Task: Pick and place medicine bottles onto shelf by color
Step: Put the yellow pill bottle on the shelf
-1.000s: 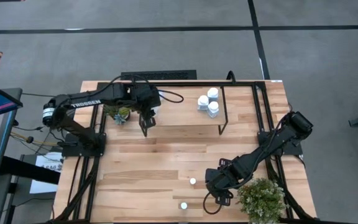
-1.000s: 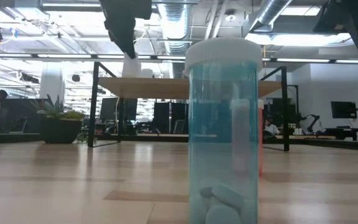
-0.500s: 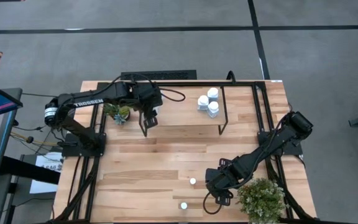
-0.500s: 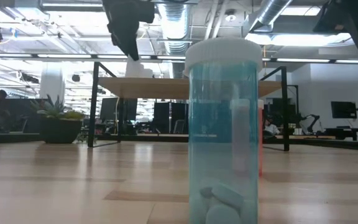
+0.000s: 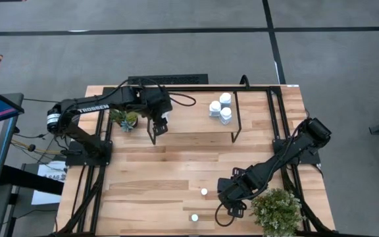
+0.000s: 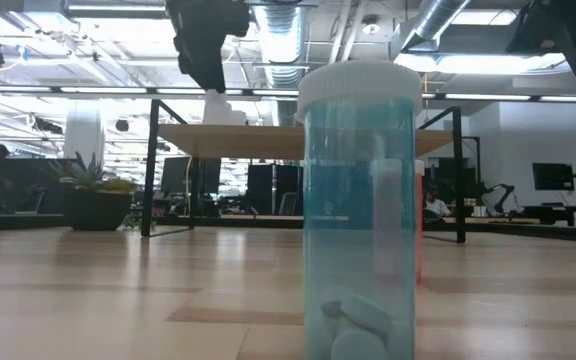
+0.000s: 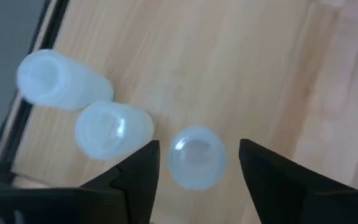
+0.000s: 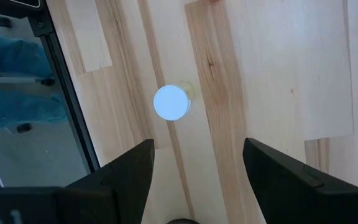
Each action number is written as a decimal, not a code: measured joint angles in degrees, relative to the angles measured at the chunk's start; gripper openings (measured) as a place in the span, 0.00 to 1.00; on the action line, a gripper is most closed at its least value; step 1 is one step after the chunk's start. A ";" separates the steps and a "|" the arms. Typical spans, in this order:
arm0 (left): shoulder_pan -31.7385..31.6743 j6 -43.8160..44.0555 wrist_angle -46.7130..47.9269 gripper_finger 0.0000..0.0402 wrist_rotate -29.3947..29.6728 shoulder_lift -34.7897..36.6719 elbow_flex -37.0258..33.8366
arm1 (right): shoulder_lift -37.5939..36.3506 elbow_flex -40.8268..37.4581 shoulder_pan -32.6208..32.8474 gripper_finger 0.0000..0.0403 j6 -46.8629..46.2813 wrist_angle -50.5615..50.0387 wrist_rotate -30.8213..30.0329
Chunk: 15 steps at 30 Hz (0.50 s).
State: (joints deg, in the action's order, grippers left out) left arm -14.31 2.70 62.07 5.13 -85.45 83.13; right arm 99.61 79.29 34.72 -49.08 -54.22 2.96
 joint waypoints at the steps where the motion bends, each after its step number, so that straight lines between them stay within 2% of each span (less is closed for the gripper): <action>1: 0.00 0.12 -0.19 0.52 -0.65 0.17 0.05 | 0.00 0.00 0.00 0.67 0.00 0.00 0.00; 10: 0.85 0.98 0.32 0.52 -2.82 0.42 7.88 | 0.00 0.00 0.00 0.67 -0.07 0.02 0.02; 15: 3.46 1.96 2.92 0.52 -4.62 0.42 12.72 | 0.00 0.00 0.50 0.67 -0.04 0.02 0.02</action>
State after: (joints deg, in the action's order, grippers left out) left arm -10.85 4.66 64.99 0.51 -85.03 95.85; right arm 99.61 79.29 35.22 -49.12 -54.19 2.98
